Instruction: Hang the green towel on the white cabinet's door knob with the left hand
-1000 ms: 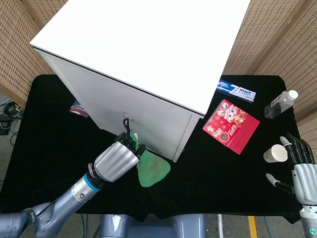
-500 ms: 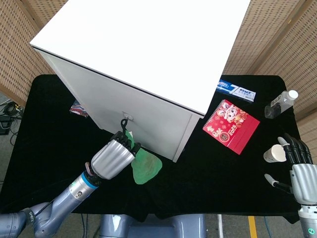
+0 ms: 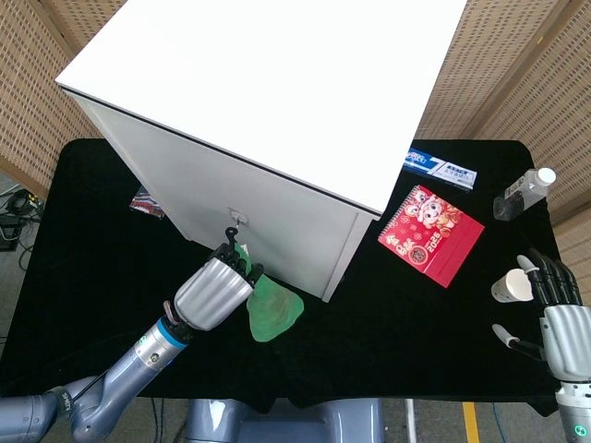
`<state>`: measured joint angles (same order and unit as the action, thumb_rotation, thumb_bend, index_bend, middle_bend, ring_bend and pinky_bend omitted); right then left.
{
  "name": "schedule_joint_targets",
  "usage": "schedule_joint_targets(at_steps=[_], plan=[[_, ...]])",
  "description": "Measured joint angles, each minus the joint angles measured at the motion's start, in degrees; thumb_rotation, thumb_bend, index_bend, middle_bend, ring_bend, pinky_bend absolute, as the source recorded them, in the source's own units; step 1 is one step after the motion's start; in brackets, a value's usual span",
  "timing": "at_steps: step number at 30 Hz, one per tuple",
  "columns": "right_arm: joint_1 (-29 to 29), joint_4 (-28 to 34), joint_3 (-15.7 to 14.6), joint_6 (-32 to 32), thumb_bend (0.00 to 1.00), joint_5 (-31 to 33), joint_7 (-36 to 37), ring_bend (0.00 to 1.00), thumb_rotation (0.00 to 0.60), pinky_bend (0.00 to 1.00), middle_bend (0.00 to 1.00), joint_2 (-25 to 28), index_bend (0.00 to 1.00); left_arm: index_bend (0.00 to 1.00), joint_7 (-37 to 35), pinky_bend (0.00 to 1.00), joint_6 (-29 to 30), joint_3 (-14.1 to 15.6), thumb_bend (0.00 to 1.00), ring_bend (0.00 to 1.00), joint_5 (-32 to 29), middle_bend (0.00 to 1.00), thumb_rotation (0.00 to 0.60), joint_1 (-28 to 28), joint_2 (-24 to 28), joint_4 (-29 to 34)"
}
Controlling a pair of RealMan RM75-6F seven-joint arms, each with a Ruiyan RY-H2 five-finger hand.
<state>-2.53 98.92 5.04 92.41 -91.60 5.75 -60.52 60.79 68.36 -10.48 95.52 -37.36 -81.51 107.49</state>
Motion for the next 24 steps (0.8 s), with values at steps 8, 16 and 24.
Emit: schedule_joint_targets(at_steps=[8,16,24], plan=[[-0.03,0.01,-0.05,-0.03,0.09,-0.08,-0.09,0.0,0.6,0.0,0.0,-0.01,0.0,0.91,0.13,0.65,1.07,-0.62,0.61,0.71,0.94,0.82,0.6,-0.4,-1.16,0.57],[0.11,0.03,-0.04,0.34,0.09,-0.2,0.35,0.0,0.6,0.0,0.0,0.16,0.0,0.91,1.58,0.65,0.17,-0.02,0.61,0.71,-0.32,0.82,0.6,-0.18,-0.97,0.75],[-0.04,0.14,-0.21,-0.04,0.09,-0.36,0.86,0.0,0.6,0.0,0.0,0.23,0.0,0.84,1.47,0.61,-0.03,1.56,0.56,0.7,-1.74,0.78,0.6,0.92,-0.61,-1.37]])
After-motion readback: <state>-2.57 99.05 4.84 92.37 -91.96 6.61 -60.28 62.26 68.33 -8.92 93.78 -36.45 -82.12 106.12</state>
